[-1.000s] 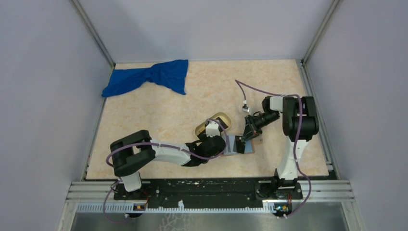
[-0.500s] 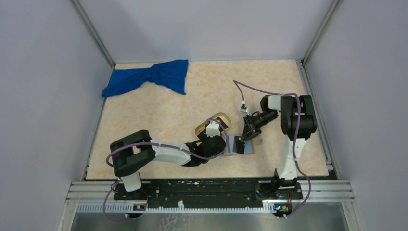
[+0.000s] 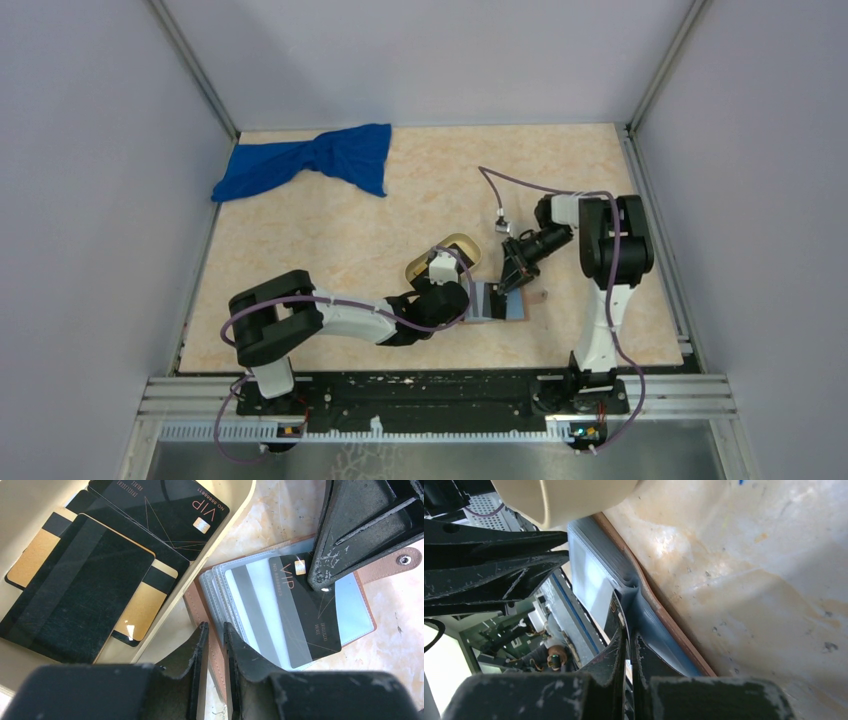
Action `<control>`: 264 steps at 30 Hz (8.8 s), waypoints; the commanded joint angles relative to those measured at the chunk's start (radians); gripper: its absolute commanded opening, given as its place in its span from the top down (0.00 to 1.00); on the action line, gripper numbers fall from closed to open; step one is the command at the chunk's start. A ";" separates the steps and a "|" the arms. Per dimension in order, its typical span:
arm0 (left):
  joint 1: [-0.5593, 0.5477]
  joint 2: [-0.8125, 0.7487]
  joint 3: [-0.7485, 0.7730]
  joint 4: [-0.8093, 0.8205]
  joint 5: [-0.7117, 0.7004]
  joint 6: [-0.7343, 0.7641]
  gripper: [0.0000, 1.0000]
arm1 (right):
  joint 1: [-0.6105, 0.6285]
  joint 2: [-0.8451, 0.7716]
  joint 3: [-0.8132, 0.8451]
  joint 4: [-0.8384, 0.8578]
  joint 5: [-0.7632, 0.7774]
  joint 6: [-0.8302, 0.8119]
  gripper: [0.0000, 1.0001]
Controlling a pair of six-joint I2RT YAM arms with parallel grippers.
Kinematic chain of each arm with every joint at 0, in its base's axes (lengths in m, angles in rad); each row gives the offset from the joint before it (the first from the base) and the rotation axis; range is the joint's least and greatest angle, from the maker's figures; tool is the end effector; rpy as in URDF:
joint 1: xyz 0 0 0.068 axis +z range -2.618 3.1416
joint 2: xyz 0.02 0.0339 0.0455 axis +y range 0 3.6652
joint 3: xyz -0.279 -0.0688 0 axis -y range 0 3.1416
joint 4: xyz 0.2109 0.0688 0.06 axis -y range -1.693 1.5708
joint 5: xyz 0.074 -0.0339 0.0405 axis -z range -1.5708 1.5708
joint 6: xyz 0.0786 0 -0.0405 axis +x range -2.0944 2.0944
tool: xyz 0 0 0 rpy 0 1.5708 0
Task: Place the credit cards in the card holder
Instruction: Insert the credit card into the card holder, then pick up the credit card from the storage box.
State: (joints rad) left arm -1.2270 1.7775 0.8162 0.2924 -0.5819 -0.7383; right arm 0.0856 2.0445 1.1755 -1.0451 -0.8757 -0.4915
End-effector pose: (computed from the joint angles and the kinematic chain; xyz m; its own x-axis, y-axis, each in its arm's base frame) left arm 0.1609 -0.3213 0.1614 -0.5861 -0.0309 -0.8096 0.3336 0.9014 -0.2759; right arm 0.2812 0.0847 0.1224 -0.9229 -0.3826 -0.0445 -0.2640 0.5441 0.7964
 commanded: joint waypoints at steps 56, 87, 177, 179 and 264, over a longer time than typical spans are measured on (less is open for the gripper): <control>-0.065 0.349 0.763 -0.665 0.121 -0.167 0.70 | 0.040 0.024 0.033 0.092 -0.017 0.007 0.78; -0.065 0.567 1.092 -1.188 -0.169 -0.323 0.59 | 0.040 -0.020 0.043 0.088 -0.042 -0.005 0.66; 0.342 -0.385 -0.332 -0.004 0.233 -0.263 0.54 | 0.454 -0.084 0.118 0.592 0.202 0.462 0.44; 0.342 -0.383 -0.329 -0.004 0.234 -0.263 0.56 | 0.457 -0.083 0.114 0.599 0.170 0.472 0.44; 0.342 -0.409 -0.298 -0.016 0.263 -0.242 0.70 | 0.317 -0.134 0.114 0.656 -0.120 0.616 0.62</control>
State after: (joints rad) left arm -0.8833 1.3926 0.4953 0.2535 -0.3286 -0.9901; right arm 0.4206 1.9755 1.2469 -0.3912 -0.9695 0.1486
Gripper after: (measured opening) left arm 0.307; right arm 0.388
